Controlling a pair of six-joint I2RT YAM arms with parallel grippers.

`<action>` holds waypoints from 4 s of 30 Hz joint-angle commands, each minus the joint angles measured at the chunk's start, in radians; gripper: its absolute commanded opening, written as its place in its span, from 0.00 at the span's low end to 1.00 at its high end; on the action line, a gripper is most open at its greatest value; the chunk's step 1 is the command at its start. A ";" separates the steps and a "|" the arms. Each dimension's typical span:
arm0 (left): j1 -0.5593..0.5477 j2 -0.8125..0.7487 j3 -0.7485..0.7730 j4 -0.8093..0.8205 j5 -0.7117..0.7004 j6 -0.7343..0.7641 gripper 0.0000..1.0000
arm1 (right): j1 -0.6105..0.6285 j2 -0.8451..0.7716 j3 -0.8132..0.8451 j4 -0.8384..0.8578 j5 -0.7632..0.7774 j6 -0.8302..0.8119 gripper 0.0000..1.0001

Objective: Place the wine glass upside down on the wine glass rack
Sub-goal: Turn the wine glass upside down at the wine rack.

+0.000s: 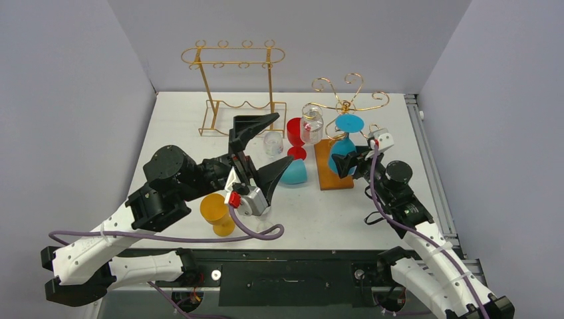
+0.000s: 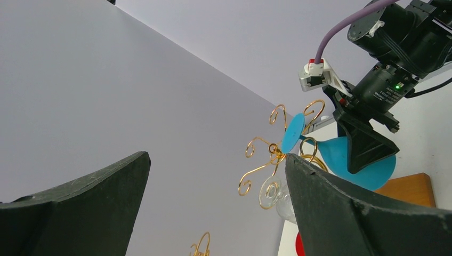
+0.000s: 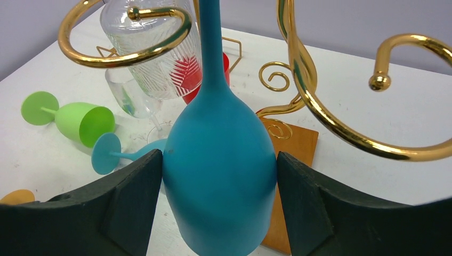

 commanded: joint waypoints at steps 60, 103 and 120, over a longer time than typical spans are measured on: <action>0.002 -0.008 -0.018 0.021 -0.053 -0.012 0.96 | 0.057 0.038 -0.027 0.188 0.103 0.094 0.47; 0.439 0.591 0.327 -0.163 0.245 -0.676 0.37 | 0.165 0.102 0.008 0.196 0.157 0.002 0.51; 0.432 0.653 0.390 -0.164 0.243 -0.691 0.34 | 0.177 0.057 -0.036 0.240 0.068 -0.011 0.51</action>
